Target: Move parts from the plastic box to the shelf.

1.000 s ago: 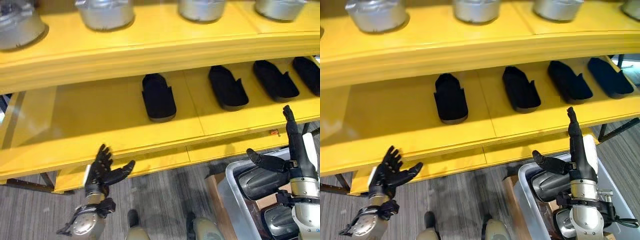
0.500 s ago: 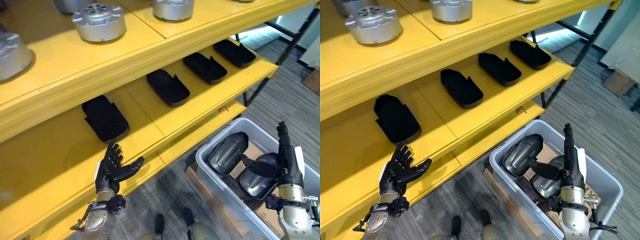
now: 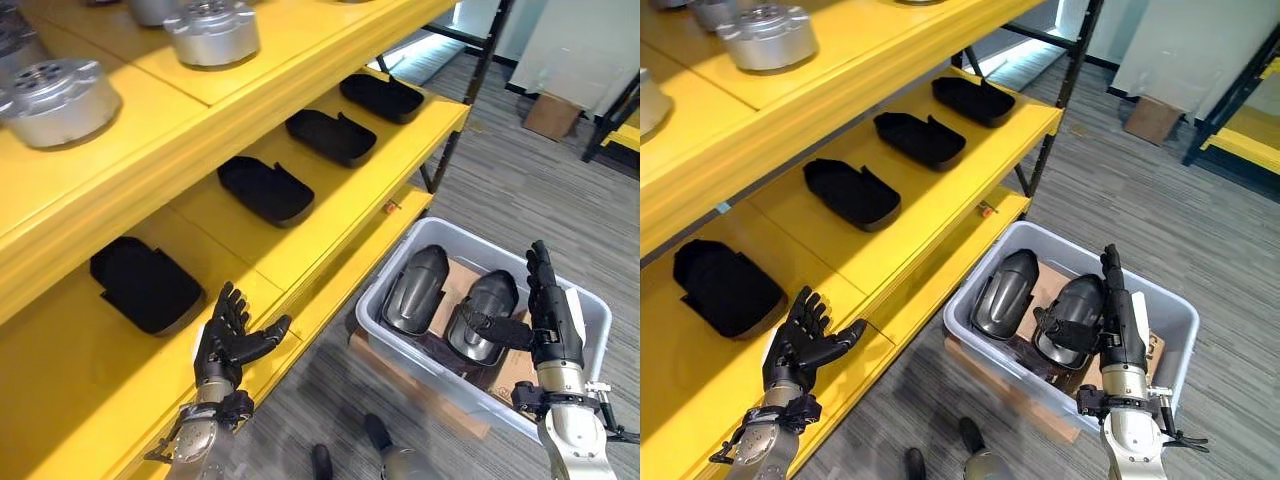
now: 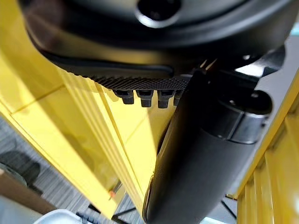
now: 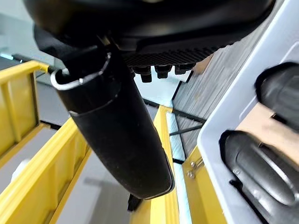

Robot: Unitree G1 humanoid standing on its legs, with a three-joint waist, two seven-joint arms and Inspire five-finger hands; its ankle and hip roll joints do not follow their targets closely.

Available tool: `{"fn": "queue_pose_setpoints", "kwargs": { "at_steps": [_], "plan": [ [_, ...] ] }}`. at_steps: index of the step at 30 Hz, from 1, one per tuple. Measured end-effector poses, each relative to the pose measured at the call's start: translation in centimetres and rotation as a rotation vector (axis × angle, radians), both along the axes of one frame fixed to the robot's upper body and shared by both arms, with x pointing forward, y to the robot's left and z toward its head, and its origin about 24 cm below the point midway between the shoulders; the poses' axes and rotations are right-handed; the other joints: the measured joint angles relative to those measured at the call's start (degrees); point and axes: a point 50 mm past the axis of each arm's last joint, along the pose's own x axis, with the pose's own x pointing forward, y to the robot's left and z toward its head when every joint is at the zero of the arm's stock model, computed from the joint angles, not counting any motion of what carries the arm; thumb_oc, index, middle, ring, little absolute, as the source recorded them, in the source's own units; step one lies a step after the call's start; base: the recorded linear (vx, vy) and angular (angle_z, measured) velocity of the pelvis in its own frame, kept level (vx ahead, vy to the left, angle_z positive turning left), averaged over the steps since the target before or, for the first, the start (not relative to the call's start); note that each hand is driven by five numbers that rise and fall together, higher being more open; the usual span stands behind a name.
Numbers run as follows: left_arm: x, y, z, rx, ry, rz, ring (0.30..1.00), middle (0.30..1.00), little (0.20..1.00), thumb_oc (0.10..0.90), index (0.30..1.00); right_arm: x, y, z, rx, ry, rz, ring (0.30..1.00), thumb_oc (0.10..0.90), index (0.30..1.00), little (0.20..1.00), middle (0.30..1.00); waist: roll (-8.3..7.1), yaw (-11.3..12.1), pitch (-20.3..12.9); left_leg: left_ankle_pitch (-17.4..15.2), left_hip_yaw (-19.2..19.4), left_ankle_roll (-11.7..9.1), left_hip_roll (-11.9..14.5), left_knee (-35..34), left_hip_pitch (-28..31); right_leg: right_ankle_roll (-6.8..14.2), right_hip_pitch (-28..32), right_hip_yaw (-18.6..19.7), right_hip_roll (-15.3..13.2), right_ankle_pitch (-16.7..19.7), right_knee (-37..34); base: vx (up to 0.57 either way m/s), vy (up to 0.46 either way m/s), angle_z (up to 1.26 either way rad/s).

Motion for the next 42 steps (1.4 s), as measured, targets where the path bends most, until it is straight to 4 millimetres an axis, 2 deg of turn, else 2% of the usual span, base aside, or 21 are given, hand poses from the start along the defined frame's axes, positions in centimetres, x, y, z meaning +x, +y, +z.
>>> {"fn": "queue_pose_setpoints", "kwargs": {
  "at_steps": [5, 6, 7, 8, 9, 10, 11, 12, 13, 14, 15, 16, 18, 22, 26, 35, 37, 38, 39, 40, 42],
  "plan": [
    [0.0, 0.3, 0.0, 0.009, 0.003, 0.012, 1.000, 1.000, 1.000, 0.900, 1.000, 0.6, 0.5, 0.4, 0.003, -0.023, 0.021, 1.000, 0.900, 1.000, 1.000, 1.000, -0.33, 0.7, 0.4, -0.8, 3.9, 0.0, 0.3, 0.4, 0.7, 0.7, -2.5, 2.0, 2.1, 0.6, 3.9, -0.07, 0.059, -0.51],
    [0.2, 0.7, 0.2, 0.036, 0.003, 0.018, 1.000, 1.000, 1.000, 0.900, 1.000, 1.3, 1.1, 0.8, 0.011, -0.048, 0.046, 1.000, 0.900, 1.000, 1.000, 1.000, -0.17, 1.6, 1.7, -1.1, 6.8, 0.1, 1.8, 1.0, 0.7, 3.9, -4.4, -1.5, 2.7, 2.3, 5.2, -0.02, -0.009, -1.01],
    [0.3, 1.0, 0.2, 0.055, 0.007, 0.017, 1.000, 1.000, 1.000, 0.900, 1.000, 1.7, 1.5, 1.0, 0.015, -0.057, 0.059, 1.000, 0.900, 1.000, 1.000, 1.000, -0.07, 2.3, 2.3, -1.1, 9.3, 0.2, 2.7, 1.2, 0.6, 3.6, -5.0, -8.9, 1.8, 0.3, 4.9, -0.01, -0.009, -1.30],
    [0.3, 1.1, 0.2, 0.058, 0.008, 0.029, 1.000, 1.000, 1.000, 0.900, 1.000, 2.0, 1.7, 1.1, 0.017, -0.068, 0.068, 1.000, 0.900, 1.000, 1.000, 1.000, 0.31, 2.9, 2.9, -1.2, 12.1, 0.3, 3.6, 1.5, 0.8, -0.1, -6.6, -17.1, 0.0, -2.6, 8.3, 0.00, -0.014, -1.11],
    [0.2, 1.1, 0.1, 0.055, 0.011, 0.034, 1.000, 1.000, 1.000, 0.900, 1.000, 2.2, 1.8, 1.4, 0.015, -0.077, 0.074, 1.000, 0.900, 1.000, 1.000, 1.000, 1.10, 3.2, 3.4, -1.2, 13.7, 0.4, 4.2, 1.5, 0.9, -0.8, -7.6, -21.3, -1.7, -3.5, 10.5, 0.02, -0.038, -1.11],
    [0.2, 1.1, 0.1, 0.054, 0.012, 0.034, 1.000, 1.000, 1.000, 0.900, 1.000, 2.5, 1.8, 1.7, 0.008, -0.088, 0.081, 1.000, 0.900, 1.000, 1.000, 1.000, 2.20, 3.7, 4.1, -1.5, 15.7, 0.8, 5.2, 1.6, 1.1, -0.2, -8.0, -25.9, -5.1, -4.1, 12.8, 0.04, -0.055, -1.05],
    [0.1, 1.1, 0.0, 0.055, 0.013, 0.037, 1.000, 1.000, 1.000, 0.900, 1.000, 2.6, 1.9, 1.8, -0.001, -0.091, 0.083, 1.000, 0.900, 1.000, 1.000, 1.000, 2.96, 4.4, 4.7, -1.9, 17.1, 0.8, 5.8, 1.6, 1.3, 0.4, -8.1, -28.6, -8.3, -4.2, 13.3, 0.06, -0.086, -0.99],
    [0.0, 1.4, 0.0, 0.058, 0.015, 0.046, 1.000, 1.000, 1.000, 0.900, 1.000, 2.6, 1.9, 1.7, -0.008, -0.087, 0.084, 1.000, 0.900, 1.000, 1.000, 1.000, 2.87, 4.5, 4.8, -2.2, 17.9, 0.5, 5.8, 1.4, 1.6, 1.1, -7.5, -29.0, -10.8, -4.2, 12.3, 0.07, -0.112, -0.74],
    [0.0, 1.7, 0.1, 0.064, 0.014, 0.055, 1.000, 1.000, 1.000, 0.900, 1.000, 2.4, 1.9, 1.5, -0.007, -0.079, 0.081, 1.000, 0.900, 1.000, 1.000, 1.000, 1.87, 4.5, 5.2, -2.2, 18.2, -0.1, 5.2, 1.3, 2.4, 2.1, -5.6, -28.0, -12.9, -2.9, 9.7, 0.11, -0.188, -0.35],
    [-0.1, 2.2, 0.3, 0.081, 0.011, 0.061, 1.000, 1.000, 1.000, 0.900, 1.000, 2.2, 1.9, 1.1, 0.000, -0.063, 0.077, 1.000, 0.900, 1.000, 1.000, 1.000, -0.50, 4.1, 5.1, -1.9, 18.1, -1.5, 4.1, 1.3, 3.2, 2.3, -3.4, -26.8, -14.6, 0.4, 7.6, 0.09, -0.147, -0.02],
    [0.0, 2.4, 0.4, 0.088, 0.011, 0.065, 1.000, 1.000, 1.000, 0.900, 1.000, 1.7, 1.7, 0.7, 0.004, -0.044, 0.065, 1.000, 0.900, 1.000, 1.000, 1.000, -2.16, 3.9, 5.2, -1.6, 17.7, -3.2, 3.4, 1.0, 4.0, 3.9, -0.7, -26.8, -14.9, 0.2, 4.7, 0.11, -0.184, 0.04],
    [-0.1, 2.1, 0.1, 0.067, 0.016, 0.076, 1.000, 1.000, 1.000, 0.900, 1.000, 1.5, 1.5, 0.5, 0.004, -0.027, 0.054, 1.000, 0.900, 1.000, 1.000, 1.000, -1.11, 3.9, 4.9, -1.8, 16.1, -3.6, 4.2, 0.9, 3.3, 3.8, 0.1, -27.4, -13.1, 1.0, 2.2, 0.13, -0.221, -0.11],
    [-0.5, 1.7, -0.1, 0.071, 0.027, 0.072, 1.000, 1.000, 1.000, 0.900, 1.000, 1.3, 1.2, 0.3, -0.001, -0.011, 0.043, 1.000, 0.900, 1.000, 1.000, 1.000, -0.03, 3.7, 4.8, -0.7, 14.2, -5.1, 6.1, 0.2, 3.0, 2.1, 0.5, -27.1, -10.3, 2.7, -0.4, 0.15, -0.257, -0.27],
    [-0.3, 1.0, -0.1, 0.040, 0.012, 0.067, 1.000, 1.000, 1.000, 0.900, 1.000, 0.8, 0.2, 0.4, -0.023, -0.002, 0.014, 1.000, 0.900, 1.000, 1.000, 1.000, 0.11, 3.1, 4.7, -0.3, 13.5, -5.9, 9.1, 0.1, 3.0, 0.8, 1.4, -27.7, -7.1, 3.5, -2.7, 0.09, -0.133, -0.11],
    [-0.2, 1.0, 0.0, 0.037, 0.005, 0.063, 1.000, 1.000, 1.000, 0.900, 1.000, 0.8, 0.0, 0.6, -0.030, -0.007, 0.012, 1.000, 0.900, 1.000, 1.000, 1.000, 0.36, 2.1, 4.5, -0.4, 11.5, -6.7, 10.8, 0.0, 3.7, 0.0, 2.9, -28.2, -5.7, 3.5, -4.0, 0.11, -0.166, -0.02],
    [-0.2, 0.9, 0.3, 0.039, -0.003, 0.054, 1.000, 1.000, 1.000, 0.900, 1.000, 0.7, -0.2, 0.7, -0.028, -0.009, 0.005, 1.000, 0.900, 1.000, 1.000, 1.000, 1.62, 1.8, 3.2, -0.1, 10.3, -7.3, 11.3, 0.2, 2.8, -0.5, 2.7, -28.7, -5.4, 3.1, -4.0, 0.06, -0.165, 0.07],
    [-0.2, 0.9, 0.3, 0.040, -0.003, 0.053, 1.000, 1.000, 1.000, 0.900, 1.000, 0.7, -0.2, 0.7, -0.028, -0.008, 0.005, 1.000, 0.900, 1.000, 1.000, 1.000, 1.73, 1.9, 3.2, -0.6, 10.2, -8.2, 12.3, 2.4, 1.8, -0.9, 2.5, -29.2, -4.9, 2.1, -3.3, 0.01, -0.289, 0.00],
    [-0.2, 1.1, 0.4, 0.045, -0.004, 0.055, 1.000, 1.000, 1.000, 0.900, 1.000, 0.7, -0.1, 0.6, -0.025, -0.003, 0.012, 1.000, 0.900, 1.000, 1.000, 1.000, 1.47, 2.4, 3.2, -2.0, 9.9, -9.5, 13.5, 7.2, -0.2, -2.3, 1.0, -28.7, -4.3, 0.0, -0.5, -0.02, -0.322, -0.01],
    [-0.3, 1.3, 0.3, 0.051, 0.003, 0.060, 1.000, 1.000, 1.000, 0.900, 1.000, 0.6, 0.1, 0.4, -0.018, 0.004, 0.020, 1.000, 0.900, 1.000, 1.000, 1.000, 0.25, 2.6, 3.1, -2.3, 8.9, -9.0, 13.7, 10.9, -1.4, -2.3, 1.5, -27.9, -4.6, -0.3, 0.5, -0.02, -0.208, -0.08],
    [-0.5, 1.4, 0.2, 0.050, 0.011, 0.064, 1.000, 1.000, 1.000, 0.900, 1.000, 0.7, 0.1, 0.5, -0.020, 0.001, 0.028, 1.000, 0.900, 1.000, 1.000, 1.000, 0.19, 3.0, 3.1, -2.1, 8.5, -9.1, 14.4, 12.8, -1.6, -3.0, 1.2, -28.1, -3.5, -1.2, 1.4, -0.06, -0.199, -0.12],
    [-0.5, 1.7, 0.2, 0.062, 0.021, 0.056, 1.000, 1.000, 1.000, 0.900, 1.000, 0.9, 0.2, 0.8, 0.001, -0.014, 0.044, 1.000, 0.900, 1.000, 1.000, 1.000, -1.93, 4.7, 3.4, -1.2, 1.9, -8.1, 14.8, 27.1, -7.3, -4.9, 0.8, -25.0, -2.9, -3.1, 4.0, 0.00, -0.126, -0.41]
  ]
}}
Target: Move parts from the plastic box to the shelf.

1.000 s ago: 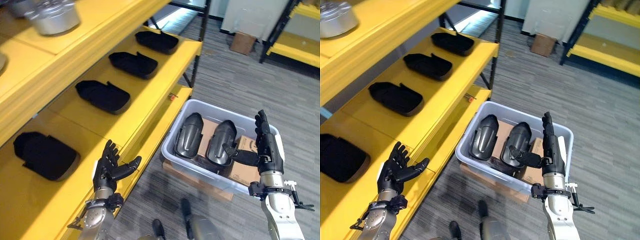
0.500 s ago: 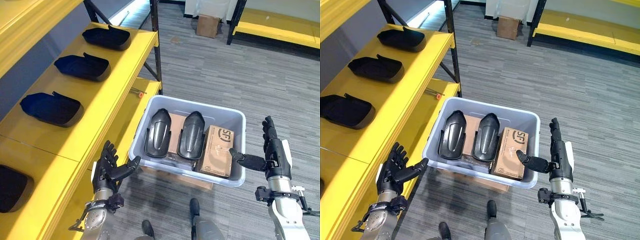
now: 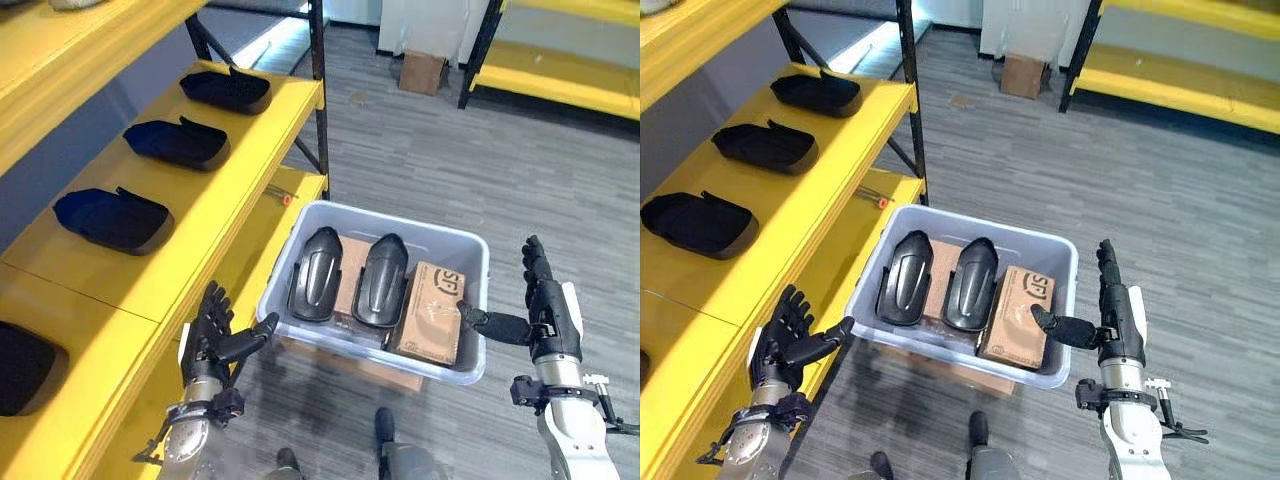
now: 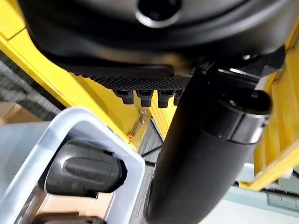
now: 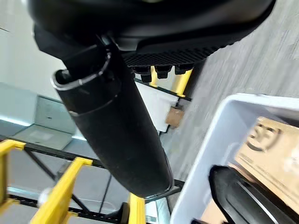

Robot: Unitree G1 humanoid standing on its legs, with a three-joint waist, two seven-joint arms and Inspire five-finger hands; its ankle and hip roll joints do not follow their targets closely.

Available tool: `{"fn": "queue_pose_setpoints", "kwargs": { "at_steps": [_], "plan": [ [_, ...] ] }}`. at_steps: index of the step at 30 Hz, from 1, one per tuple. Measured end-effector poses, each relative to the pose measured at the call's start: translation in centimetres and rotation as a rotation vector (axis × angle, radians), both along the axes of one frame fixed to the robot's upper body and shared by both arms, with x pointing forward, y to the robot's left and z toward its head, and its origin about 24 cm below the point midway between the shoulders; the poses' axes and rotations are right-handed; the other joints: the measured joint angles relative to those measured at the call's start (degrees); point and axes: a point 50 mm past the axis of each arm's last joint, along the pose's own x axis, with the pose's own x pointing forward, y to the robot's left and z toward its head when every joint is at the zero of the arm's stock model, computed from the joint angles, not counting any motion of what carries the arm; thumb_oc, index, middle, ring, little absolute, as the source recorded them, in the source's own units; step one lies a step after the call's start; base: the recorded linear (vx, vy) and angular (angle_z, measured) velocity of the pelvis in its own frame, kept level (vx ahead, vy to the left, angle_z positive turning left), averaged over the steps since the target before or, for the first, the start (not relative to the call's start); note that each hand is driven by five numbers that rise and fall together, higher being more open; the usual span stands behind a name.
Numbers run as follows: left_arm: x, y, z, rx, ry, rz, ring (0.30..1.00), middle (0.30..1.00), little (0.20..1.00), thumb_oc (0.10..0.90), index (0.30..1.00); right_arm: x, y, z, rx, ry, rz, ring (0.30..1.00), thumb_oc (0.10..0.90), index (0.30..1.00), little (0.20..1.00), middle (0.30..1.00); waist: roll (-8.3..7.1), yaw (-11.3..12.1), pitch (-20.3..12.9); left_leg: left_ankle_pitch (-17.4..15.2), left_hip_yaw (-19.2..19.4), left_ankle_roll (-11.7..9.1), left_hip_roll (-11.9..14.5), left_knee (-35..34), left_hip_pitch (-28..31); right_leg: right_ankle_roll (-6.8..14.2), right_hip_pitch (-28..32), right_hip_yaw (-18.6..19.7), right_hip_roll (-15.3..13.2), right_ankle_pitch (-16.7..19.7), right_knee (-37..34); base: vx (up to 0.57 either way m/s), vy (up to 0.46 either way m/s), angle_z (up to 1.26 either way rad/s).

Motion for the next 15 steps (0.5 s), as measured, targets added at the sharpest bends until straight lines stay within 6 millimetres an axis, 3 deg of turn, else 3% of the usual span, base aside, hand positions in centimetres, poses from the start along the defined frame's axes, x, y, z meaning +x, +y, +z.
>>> {"fn": "queue_pose_setpoints", "kwargs": {
  "at_steps": [1, 4, 5, 6, 7, 8, 10, 11, 12, 14, 15],
  "plan": [
    [0.0, -0.2, -0.1, -0.009, 0.000, 0.003, 1.000, 1.000, 1.000, 0.900, 1.000, 0.1, -0.1, 0.3, -0.010, -0.009, 0.008, 1.000, 0.900, 1.000, 1.000, 1.000, -0.23, 0.3, 0.1, 0.7, -3.6, 1.0, 0.0, 6.5, -4.0, -0.7, 0.2, 0.7, -0.3, 0.0, 0.6, 0.11, 0.022, -0.54],
    [0.1, -0.8, -0.2, -0.021, 0.001, -0.024, 1.000, 1.000, 1.000, 0.900, 1.000, 0.0, -0.3, 0.6, -0.018, -0.019, -0.002, 1.000, 0.900, 1.000, 1.000, 1.000, -0.55, 0.3, 0.5, -0.7, -3.2, 1.8, 0.0, 4.8, -6.7, -1.5, -1.3, 2.0, -0.4, -0.6, 2.3, 0.18, 0.155, -0.30],
    [0.2, -1.0, -0.2, -0.022, 0.000, -0.035, 1.000, 1.000, 1.000, 0.900, 1.000, -0.1, -0.3, 0.4, -0.002, -0.014, -0.007, 1.000, 0.900, 1.000, 1.000, 1.000, -0.35, -0.6, 0.5, -0.9, -2.9, 1.5, 0.0, -1.1, -6.5, -1.4, -1.6, 2.1, -0.4, -0.7, 2.3, 0.19, 0.198, -0.09],
    [0.5, -1.1, 0.0, -0.022, -0.008, -0.044, 1.000, 1.000, 1.000, 0.900, 1.000, -0.2, -0.3, 0.2, 0.013, -0.010, -0.013, 1.000, 0.900, 1.000, 1.000, 1.000, -0.29, -1.2, 0.5, -0.3, -3.2, 0.7, -0.1, -11.5, -5.4, -1.4, -2.4, 2.3, -0.4, -0.8, 2.4, 0.20, 0.204, -0.11],
    [1.0, -1.3, 0.3, -0.022, -0.026, -0.052, 1.000, 1.000, 1.000, 0.900, 1.000, -0.1, -0.4, 0.2, 0.023, -0.011, -0.019, 1.000, 0.900, 1.000, 1.000, 1.000, 0.08, -1.0, 1.4, 0.1, -3.9, 0.2, 0.1, -17.3, -4.8, -1.3, -2.8, 3.2, -0.4, -0.7, 2.9, 0.20, 0.202, -0.21],
    [1.5, -1.5, 0.5, -0.025, -0.041, -0.056, 1.000, 1.000, 1.000, 0.900, 1.000, 0.0, -0.4, 0.0, 0.028, -0.003, -0.021, 1.000, 0.900, 1.000, 1.000, 1.000, 0.34, -0.9, 2.4, 0.4, -4.2, 0.1, 0.9, -19.0, -5.2, -1.0, -2.7, 3.9, -0.1, -0.7, 3.0, 0.18, 0.215, -0.38],
    [1.6, -1.4, 0.3, -0.028, -0.033, -0.047, 1.000, 1.000, 1.000, 0.900, 1.000, 0.0, -0.1, -0.2, 0.033, 0.007, -0.009, 1.000, 0.900, 1.000, 1.000, 1.000, 1.63, -0.8, 2.9, 0.9, -3.9, -0.5, 1.9, -20.3, -3.8, 0.0, -2.6, 5.8, 0.9, -0.8, 3.1, 0.18, 0.284, -0.63],
    [1.3, -1.4, 0.2, -0.029, -0.024, -0.044, 1.000, 1.000, 1.000, 0.900, 1.000, 0.0, -0.1, -0.1, 0.030, 0.004, -0.003, 1.000, 0.900, 1.000, 1.000, 1.000, 2.86, -0.5, 2.8, -0.3, -3.7, 0.9, 2.1, -20.6, -2.6, 0.1, -2.6, 6.4, 1.7, -0.9, 2.9, 0.17, 0.314, -0.87],
    [1.3, -1.4, 0.1, -0.029, -0.020, -0.047, 1.000, 1.000, 1.000, 0.900, 1.000, -0.1, -0.2, 0.2, 0.018, -0.004, 0.000, 1.000, 0.900, 1.000, 1.000, 1.000, 4.72, -1.0, 3.0, 0.4, -3.8, 0.5, 2.4, -21.8, -1.0, 0.9, -2.7, 7.6, 2.3, -0.8, 2.6, 0.16, 0.284, -0.90],
    [1.5, -1.4, 0.3, -0.024, -0.026, -0.051, 1.000, 1.000, 1.000, 0.900, 1.000, -0.3, -0.2, -0.1, 0.023, 0.005, -0.004, 1.000, 0.900, 1.000, 1.000, 1.000, 4.79, -1.1, 3.2, 2.2, -0.6, -0.1, 1.6, -22.0, -0.7, 1.8, -3.1, 8.3, 0.4, -0.9, 1.6, 0.14, 0.274, -0.75],
    [1.5, -1.4, 0.6, -0.023, -0.044, -0.050, 1.000, 1.000, 1.000, 0.900, 1.000, -0.5, -0.3, -0.3, 0.015, 0.022, -0.002, 1.000, 0.900, 1.000, 1.000, 1.000, 5.27, -0.9, 3.4, 4.9, 2.3, -1.0, 1.1, -21.6, -0.6, 2.8, -3.7, 7.0, -1.2, -1.8, 2.2, 0.12, 0.316, -0.47]
  ]
}}
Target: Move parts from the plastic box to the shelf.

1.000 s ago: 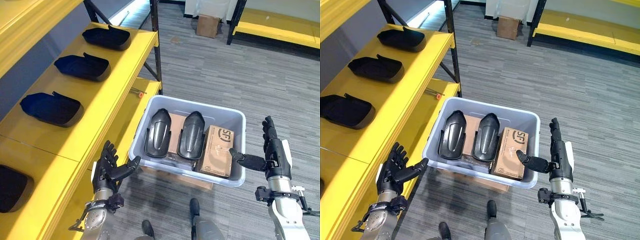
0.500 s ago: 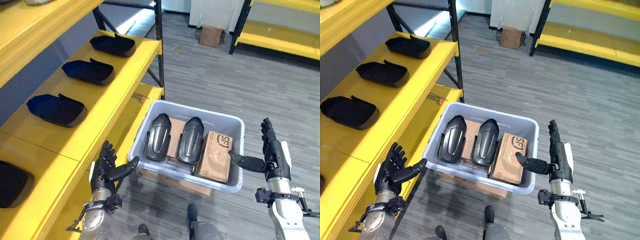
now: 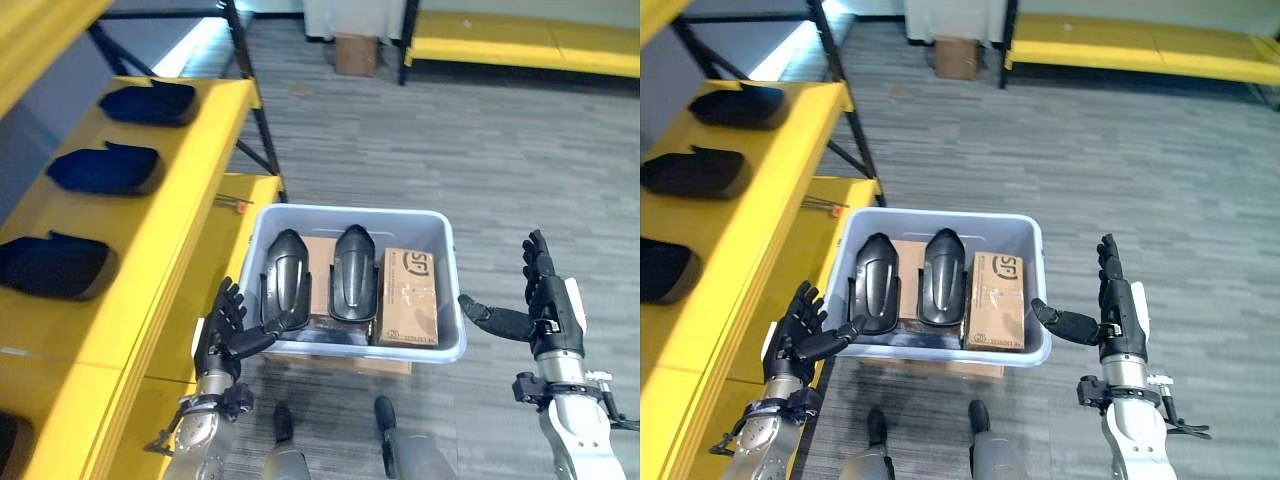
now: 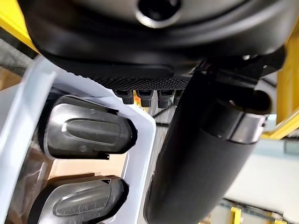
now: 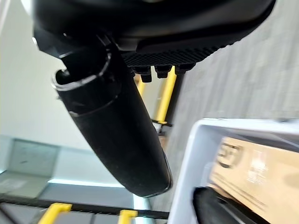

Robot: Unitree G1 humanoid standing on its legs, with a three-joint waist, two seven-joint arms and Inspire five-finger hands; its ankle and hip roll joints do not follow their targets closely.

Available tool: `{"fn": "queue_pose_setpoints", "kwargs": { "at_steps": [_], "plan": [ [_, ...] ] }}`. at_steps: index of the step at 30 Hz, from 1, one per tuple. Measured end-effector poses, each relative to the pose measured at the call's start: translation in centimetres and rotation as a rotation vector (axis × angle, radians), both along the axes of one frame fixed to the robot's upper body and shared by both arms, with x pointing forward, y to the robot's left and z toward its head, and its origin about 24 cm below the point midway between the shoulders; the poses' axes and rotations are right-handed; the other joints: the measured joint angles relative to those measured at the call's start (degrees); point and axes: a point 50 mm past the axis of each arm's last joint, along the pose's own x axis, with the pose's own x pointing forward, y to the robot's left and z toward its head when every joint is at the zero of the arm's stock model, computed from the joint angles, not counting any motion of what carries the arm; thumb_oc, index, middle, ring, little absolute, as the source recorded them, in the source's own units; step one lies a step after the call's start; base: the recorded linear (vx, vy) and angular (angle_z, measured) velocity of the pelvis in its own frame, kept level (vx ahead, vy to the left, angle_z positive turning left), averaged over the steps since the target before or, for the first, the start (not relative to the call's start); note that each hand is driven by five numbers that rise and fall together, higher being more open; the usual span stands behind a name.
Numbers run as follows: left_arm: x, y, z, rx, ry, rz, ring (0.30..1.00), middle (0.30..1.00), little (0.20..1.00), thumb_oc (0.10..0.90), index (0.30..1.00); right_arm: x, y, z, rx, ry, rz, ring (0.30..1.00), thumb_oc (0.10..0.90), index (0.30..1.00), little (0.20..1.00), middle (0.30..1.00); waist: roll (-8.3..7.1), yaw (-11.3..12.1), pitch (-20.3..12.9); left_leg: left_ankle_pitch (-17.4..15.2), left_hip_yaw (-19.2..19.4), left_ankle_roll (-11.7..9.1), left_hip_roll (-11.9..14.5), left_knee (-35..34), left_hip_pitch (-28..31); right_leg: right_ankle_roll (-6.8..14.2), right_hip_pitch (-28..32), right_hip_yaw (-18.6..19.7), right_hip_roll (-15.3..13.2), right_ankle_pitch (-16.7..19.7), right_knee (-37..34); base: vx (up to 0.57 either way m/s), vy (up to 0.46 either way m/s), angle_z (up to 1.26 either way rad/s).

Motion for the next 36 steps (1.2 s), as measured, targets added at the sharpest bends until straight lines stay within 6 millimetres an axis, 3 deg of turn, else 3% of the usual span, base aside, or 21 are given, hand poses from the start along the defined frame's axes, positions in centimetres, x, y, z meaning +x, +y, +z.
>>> {"fn": "queue_pose_setpoints", "kwargs": {
  "at_steps": [1, 2, 5, 6, 8, 15, 21, 25, 30, 36],
  "plan": [
    [0.1, 0.0, 0.1, 0.003, -0.006, 0.000, 1.000, 1.000, 1.000, 0.900, 1.000, -0.3, 0.0, -0.4, 0.009, 0.015, -0.007, 1.000, 0.900, 1.000, 1.000, 1.000, -0.59, -0.4, 0.0, -0.4, 0.5, 0.3, -1.3, 0.2, 0.4, 0.3, 0.3, 0.0, -1.8, 0.1, -0.3, 0.11, 0.474, -0.24],
    [0.0, 0.2, 0.2, 0.004, -0.006, 0.005, 1.000, 1.000, 1.000, 0.900, 1.000, -0.8, 0.2, -1.1, 0.031, 0.040, -0.018, 1.000, 0.900, 1.000, 1.000, 1.000, -1.31, -0.9, -0.1, -1.3, 1.0, 1.0, -3.6, 0.6, 1.1, 2.8, 1.3, 0.2, -4.4, 1.8, -1.5, 0.01, 0.303, -0.07],
    [0.1, 0.6, 0.7, 0.011, -0.037, 0.036, 1.000, 1.000, 1.000, 0.900, 1.000, -0.8, 0.4, -1.2, 0.037, 0.046, -0.013, 1.000, 0.900, 1.000, 1.000, 1.000, -1.37, -0.3, -0.1, -3.1, 4.2, 1.9, -4.6, 2.0, -0.2, 3.5, 0.9, 1.4, -6.0, 2.2, -5.5, -0.01, 0.174, -0.37],
    [0.2, 0.9, 1.0, 0.021, -0.049, 0.047, 1.000, 1.000, 1.000, 0.900, 1.000, -0.8, 0.4, -1.3, 0.037, 0.050, -0.014, 1.000, 0.900, 1.000, 1.000, 1.000, -2.28, -0.1, 0.3, -3.5, 4.9, 1.7, -5.4, 3.0, -1.0, 4.5, 0.9, 1.4, -6.6, 5.4, -7.1, -0.01, 0.094, -0.20],
    [0.3, 1.1, 1.1, 0.023, -0.049, 0.067, 1.000, 1.000, 1.000, 0.900, 1.000, -0.7, 0.4, -1.3, 0.038, 0.055, -0.018, 1.000, 0.900, 1.000, 1.000, 1.000, -2.60, -0.2, 0.4, -4.4, 4.9, 1.9, -5.4, 4.0, -2.3, 5.4, 0.8, 1.4, -6.9, 6.6, -8.9, -0.03, 0.107, -0.07],
    [0.5, 1.0, 1.3, 0.023, -0.058, 0.064, 1.000, 1.000, 1.000, 0.900, 1.000, 1.0, 0.5, 0.6, -0.038, -0.014, 0.009, 1.000, 0.900, 1.000, 1.000, 1.000, -3.83, 0.2, 0.4, -4.5, 4.9, 1.8, -4.1, 4.0, -3.4, 5.3, 0.8, 0.6, -5.9, 6.8, -10.2, -0.01, 0.017, -0.01],
    [0.8, 1.1, 1.8, 0.039, -0.076, 0.052, 1.000, 1.000, 1.000, 0.900, 1.000, 1.9, 0.0, 2.3, -0.266, -0.038, 0.036, 1.000, 0.900, 1.000, 1.000, 1.000, -4.48, 0.3, 0.7, -4.5, 3.3, 1.2, -3.8, 5.0, -6.1, 5.1, -0.4, -1.2, -5.7, 6.7, -10.3, -0.01, -0.035, 0.12],
    [1.2, 1.6, 2.4, 0.080, -0.090, 0.036, 1.000, 1.000, 1.000, 0.900, 1.000, 2.7, 0.9, 2.7, -0.314, -0.053, 0.074, 1.000, 0.900, 1.000, 1.000, 1.000, -5.60, 0.8, 1.3, -4.4, 3.1, 1.0, -3.4, 5.6, -7.2, 4.8, -1.0, -1.6, -5.5, 7.0, -10.3, -0.01, -0.016, 0.02],
    [2.3, 1.0, 4.2, 0.087, -0.168, 0.008, 1.000, 1.000, 1.000, 0.900, 1.000, 4.2, 3.0, 2.4, -0.394, -0.045, 0.183, 1.000, 0.900, 1.000, 1.000, 1.000, -6.67, 1.8, 2.3, -4.2, 2.6, 0.8, -3.1, 5.7, -7.7, 4.7, -1.3, -2.0, -5.2, 7.2, -10.3, -0.01, -0.010, 0.03],
    [3.4, 0.9, 7.1, 0.120, -0.292, 0.000, 1.000, 1.000, 1.000, 0.900, 1.000, 5.5, 3.4, 2.2, -0.456, -0.029, 0.195, 1.000, 0.900, 1.000, 1.000, 1.000, -6.52, 3.2, 4.9, -4.1, 1.7, 0.6, -3.2, 5.6, -8.3, 4.6, -1.4, -2.6, -5.1, 7.2, -10.3, -0.03, 0.017, 0.05]
  ]
}}
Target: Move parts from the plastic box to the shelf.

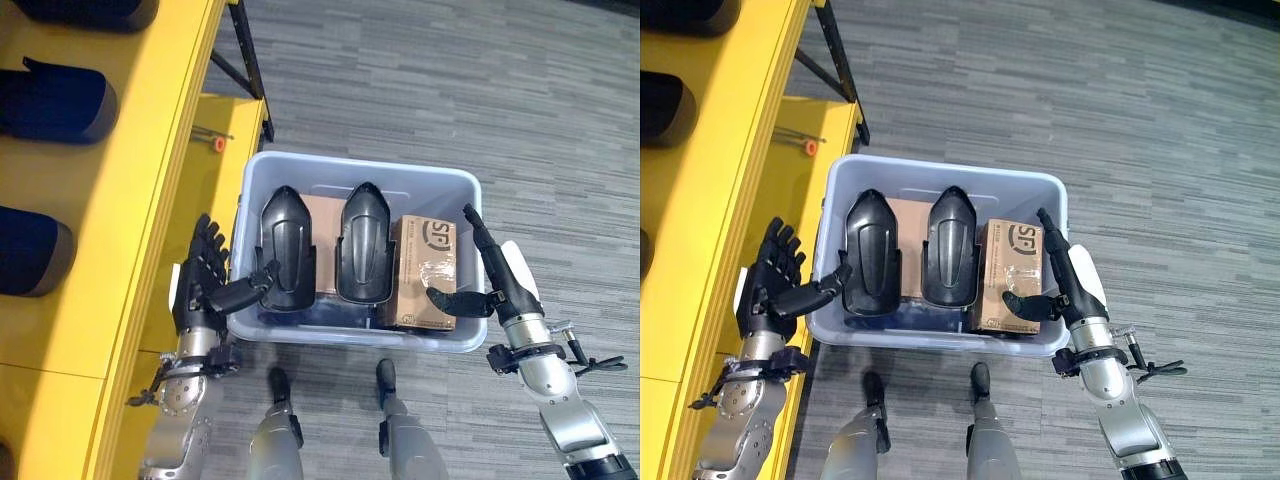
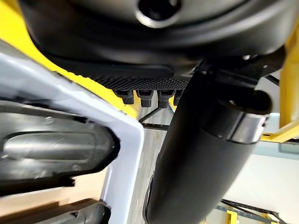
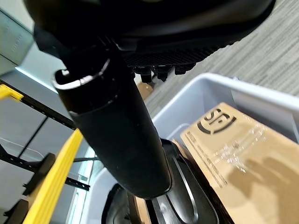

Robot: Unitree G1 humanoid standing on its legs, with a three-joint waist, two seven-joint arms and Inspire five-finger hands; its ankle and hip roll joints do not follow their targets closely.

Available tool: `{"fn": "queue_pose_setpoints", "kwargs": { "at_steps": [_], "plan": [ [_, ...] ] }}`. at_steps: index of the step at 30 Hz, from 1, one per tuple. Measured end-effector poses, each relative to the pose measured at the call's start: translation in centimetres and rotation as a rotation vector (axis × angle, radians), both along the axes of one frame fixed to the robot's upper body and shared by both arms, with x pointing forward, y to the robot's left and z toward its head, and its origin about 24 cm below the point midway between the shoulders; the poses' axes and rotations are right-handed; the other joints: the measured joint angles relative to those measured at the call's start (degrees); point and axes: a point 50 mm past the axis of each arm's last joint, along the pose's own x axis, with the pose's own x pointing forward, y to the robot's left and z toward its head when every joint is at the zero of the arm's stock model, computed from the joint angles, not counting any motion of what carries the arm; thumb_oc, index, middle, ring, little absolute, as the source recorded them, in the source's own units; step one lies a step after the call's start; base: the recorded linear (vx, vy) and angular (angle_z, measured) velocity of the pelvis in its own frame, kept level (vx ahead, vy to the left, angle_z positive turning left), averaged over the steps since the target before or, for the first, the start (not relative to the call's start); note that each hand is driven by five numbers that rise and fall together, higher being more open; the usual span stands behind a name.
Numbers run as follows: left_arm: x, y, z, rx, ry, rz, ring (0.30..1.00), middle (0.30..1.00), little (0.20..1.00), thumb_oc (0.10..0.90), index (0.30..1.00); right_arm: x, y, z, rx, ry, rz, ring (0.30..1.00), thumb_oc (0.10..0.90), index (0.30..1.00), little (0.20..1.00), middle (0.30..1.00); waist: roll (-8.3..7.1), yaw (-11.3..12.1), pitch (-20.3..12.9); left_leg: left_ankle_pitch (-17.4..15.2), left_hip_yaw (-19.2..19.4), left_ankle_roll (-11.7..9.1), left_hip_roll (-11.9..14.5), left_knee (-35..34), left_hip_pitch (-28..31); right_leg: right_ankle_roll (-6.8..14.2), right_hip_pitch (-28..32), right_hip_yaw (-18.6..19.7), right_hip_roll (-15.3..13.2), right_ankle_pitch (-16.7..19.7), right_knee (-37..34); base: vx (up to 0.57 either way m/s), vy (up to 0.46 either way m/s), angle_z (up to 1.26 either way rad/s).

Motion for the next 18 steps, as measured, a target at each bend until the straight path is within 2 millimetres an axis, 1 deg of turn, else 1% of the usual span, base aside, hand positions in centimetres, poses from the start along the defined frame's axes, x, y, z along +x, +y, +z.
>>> {"fn": "queue_pose_setpoints", "kwargs": {
  "at_steps": [2, 4, 7, 11, 16, 18],
  "plan": [
    [0.4, 0.0, 0.6, 0.000, -0.025, 0.008, 1.000, 1.000, 1.000, 0.900, 1.000, 0.7, 0.5, -0.7, -0.042, 0.037, 0.017, 1.000, 0.900, 1.000, 1.000, 1.000, -0.05, 0.0, 0.2, 0.0, 0.0, 0.0, 0.0, -0.1, 0.0, 0.0, -0.1, 0.0, 0.0, 0.0, 0.0, -0.02, 0.002, 0.00],
    [0.9, -0.4, 1.6, 0.000, -0.072, -0.007, 1.000, 1.000, 1.000, 0.900, 1.000, 0.9, 1.3, -1.0, -0.090, 0.060, 0.056, 1.000, 0.900, 1.000, 1.000, 1.000, 0.16, 0.2, 1.2, 0.0, -0.1, 0.0, 0.0, -0.1, -0.1, 0.0, -0.1, -0.1, 0.0, 0.0, 0.0, 0.00, 0.000, 0.00],
    [1.1, -0.8, 2.8, -0.003, -0.127, -0.016, 1.000, 1.000, 1.000, 0.900, 1.000, 1.1, 2.4, -1.4, -0.106, 0.075, 0.100, 1.000, 0.900, 1.000, 1.000, 1.000, 0.22, 0.1, 2.1, 0.1, -0.1, -0.1, 0.0, -0.1, -0.1, 0.0, -0.1, -0.2, 0.0, 0.0, 0.0, 0.00, 0.000, 0.00],
    [1.8, -1.2, 4.1, -0.014, -0.183, -0.010, 1.000, 1.000, 1.000, 0.900, 1.000, 1.8, 2.9, -1.8, -0.149, 0.090, 0.114, 1.000, 0.900, 1.000, 1.000, 1.000, 0.22, 0.0, 2.1, 0.1, -0.2, -0.1, 0.0, -0.1, -0.3, 0.0, -0.1, -0.6, 0.0, 0.0, 0.0, 0.00, -0.001, 0.02],
    [2.0, -1.5, 4.7, -0.020, -0.216, -0.015, 1.000, 1.000, 1.000, 0.900, 1.000, 2.1, 3.4, -2.0, -0.150, 0.095, 0.123, 1.000, 0.900, 1.000, 1.000, 1.000, 0.24, 0.0, 2.1, 0.1, -1.0, -0.2, 0.0, 0.0, -1.0, 0.0, -0.4, -1.1, 0.0, 0.0, 0.0, 0.00, 0.002, 0.05],
    [2.1, -1.7, 4.7, -0.026, -0.216, -0.008, 1.000, 1.000, 1.000, 0.900, 1.000, 2.5, 4.1, -1.9, -0.154, 0.091, 0.145, 1.000, 0.900, 1.000, 1.000, 1.000, 0.25, 0.0, 2.3, 0.2, -1.0, -0.2, 0.0, 0.0, -1.3, 0.0, -0.8, -1.1, 0.0, 0.0, 0.0, 0.00, 0.000, 0.00]
  ]
}}
